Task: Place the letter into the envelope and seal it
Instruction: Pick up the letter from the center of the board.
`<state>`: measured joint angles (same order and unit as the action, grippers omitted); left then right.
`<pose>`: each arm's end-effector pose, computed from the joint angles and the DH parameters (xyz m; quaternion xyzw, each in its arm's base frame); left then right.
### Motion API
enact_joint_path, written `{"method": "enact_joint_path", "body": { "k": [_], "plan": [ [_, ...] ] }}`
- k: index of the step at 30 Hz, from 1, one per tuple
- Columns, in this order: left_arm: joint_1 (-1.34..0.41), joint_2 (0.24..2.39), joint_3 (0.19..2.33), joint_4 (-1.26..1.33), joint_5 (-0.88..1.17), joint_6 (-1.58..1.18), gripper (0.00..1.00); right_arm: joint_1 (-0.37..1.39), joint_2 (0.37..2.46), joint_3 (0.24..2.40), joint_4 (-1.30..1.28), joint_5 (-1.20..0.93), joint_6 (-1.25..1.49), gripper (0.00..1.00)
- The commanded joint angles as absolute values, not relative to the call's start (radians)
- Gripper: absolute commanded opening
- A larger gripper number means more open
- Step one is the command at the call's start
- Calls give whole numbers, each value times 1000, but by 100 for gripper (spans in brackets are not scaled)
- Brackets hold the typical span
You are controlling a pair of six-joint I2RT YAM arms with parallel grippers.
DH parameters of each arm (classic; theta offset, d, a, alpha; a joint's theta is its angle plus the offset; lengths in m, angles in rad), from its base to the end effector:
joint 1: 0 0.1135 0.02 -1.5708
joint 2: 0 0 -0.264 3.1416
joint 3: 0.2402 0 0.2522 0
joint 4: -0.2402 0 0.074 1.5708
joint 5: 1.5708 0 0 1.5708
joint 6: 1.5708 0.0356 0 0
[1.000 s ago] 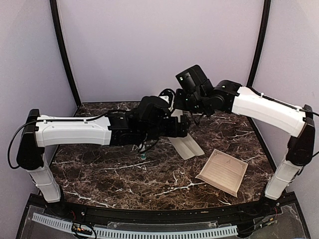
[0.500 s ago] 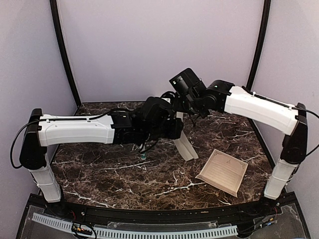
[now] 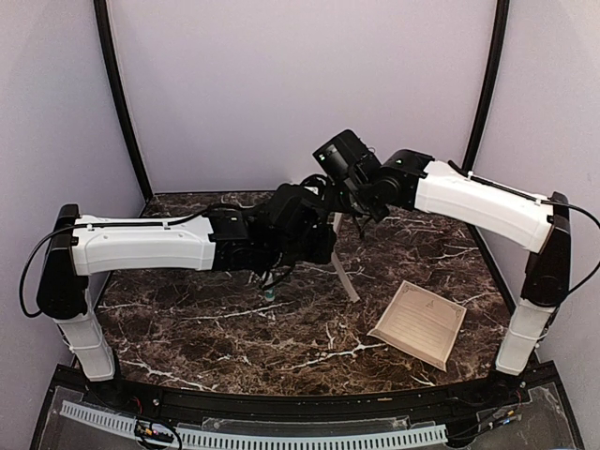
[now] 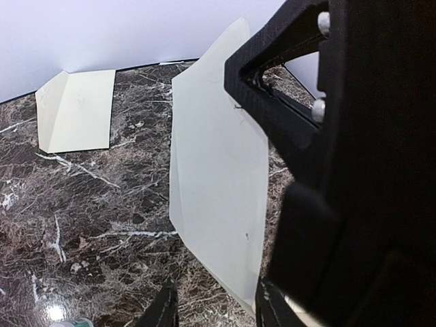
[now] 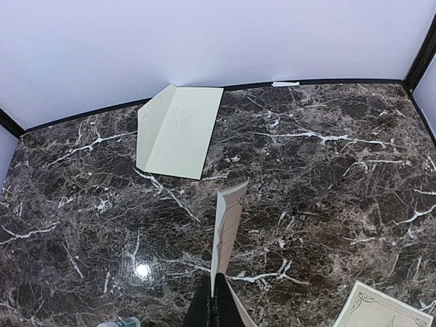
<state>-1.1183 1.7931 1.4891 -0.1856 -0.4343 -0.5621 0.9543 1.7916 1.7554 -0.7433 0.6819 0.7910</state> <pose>0.1987 -0.3745 0.3049 0.1232 0.8355 -0.2510 0.4729 0.2479 0.3110 0.3507 0.0575 0.8772 0.0799 0.4698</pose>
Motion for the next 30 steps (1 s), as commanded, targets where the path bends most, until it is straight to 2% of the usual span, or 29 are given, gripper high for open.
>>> {"method": "enact_joint_path", "body": {
  "k": [1,14,18,23,26,30],
  "plan": [
    [-1121,1803,1519,-204,-382,-550,37,965,1786,1782,-732,695,804,0],
    [-1121,1861,1581,-269,-374,-547,30,972,1782,1772,-738,710,808,0],
    [-1122,1861,1569,-256,-339,-533,41,972,1791,1781,-741,709,805,0],
    [-1123,1864,1550,-213,-303,-529,50,972,1797,1784,-741,706,808,0],
    [-1121,1876,1550,-192,-279,-535,51,972,1797,1782,-744,707,811,0],
    [-1123,1888,1551,-166,-253,-545,58,972,1799,1778,-749,709,817,0]
  ]
}}
